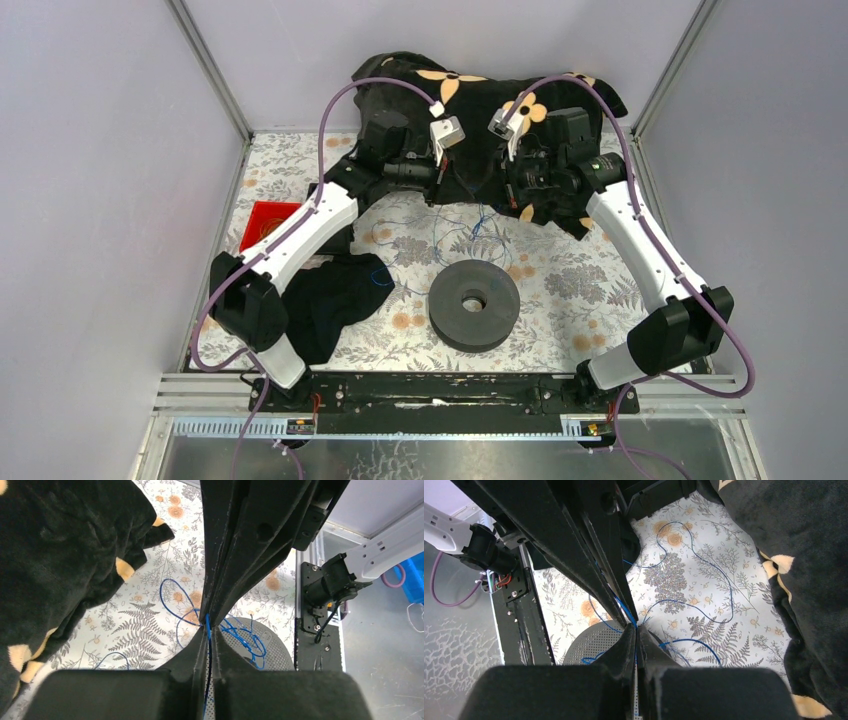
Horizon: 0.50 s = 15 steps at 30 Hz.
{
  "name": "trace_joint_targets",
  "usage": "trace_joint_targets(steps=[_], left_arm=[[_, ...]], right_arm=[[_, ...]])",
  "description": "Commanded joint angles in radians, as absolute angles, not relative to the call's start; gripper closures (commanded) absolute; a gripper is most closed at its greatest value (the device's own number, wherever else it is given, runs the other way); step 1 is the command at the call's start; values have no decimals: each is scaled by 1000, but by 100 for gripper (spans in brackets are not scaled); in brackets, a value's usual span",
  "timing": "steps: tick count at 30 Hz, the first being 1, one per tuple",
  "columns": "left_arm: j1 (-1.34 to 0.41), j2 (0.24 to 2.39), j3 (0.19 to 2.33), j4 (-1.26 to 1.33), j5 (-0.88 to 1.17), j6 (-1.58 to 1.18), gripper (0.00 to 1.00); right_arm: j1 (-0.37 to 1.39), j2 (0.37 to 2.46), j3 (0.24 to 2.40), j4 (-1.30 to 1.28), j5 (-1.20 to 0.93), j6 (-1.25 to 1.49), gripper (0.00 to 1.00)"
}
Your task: Wrap the cables
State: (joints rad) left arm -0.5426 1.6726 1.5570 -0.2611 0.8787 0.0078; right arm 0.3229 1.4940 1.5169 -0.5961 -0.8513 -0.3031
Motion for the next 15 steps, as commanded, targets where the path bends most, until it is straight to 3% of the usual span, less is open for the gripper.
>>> trace_joint_targets(steps=[1,5,9,15], left_arm=[[-545,1650,1546,-272,903,69,100],[-529,1620,1549,-334,908,125,100],[-496,1576,1534,-336,932,141,100],[-462,1532,1518,-334,944,153,100]], right_arm=[[328,1480,1520,-600,-831,-333,100],[327,1481,1519,-613,-733,-328,100],[327,1470,1503,-624,-690,-330,91],[325,1438,1482,-666,-704,-359,40]])
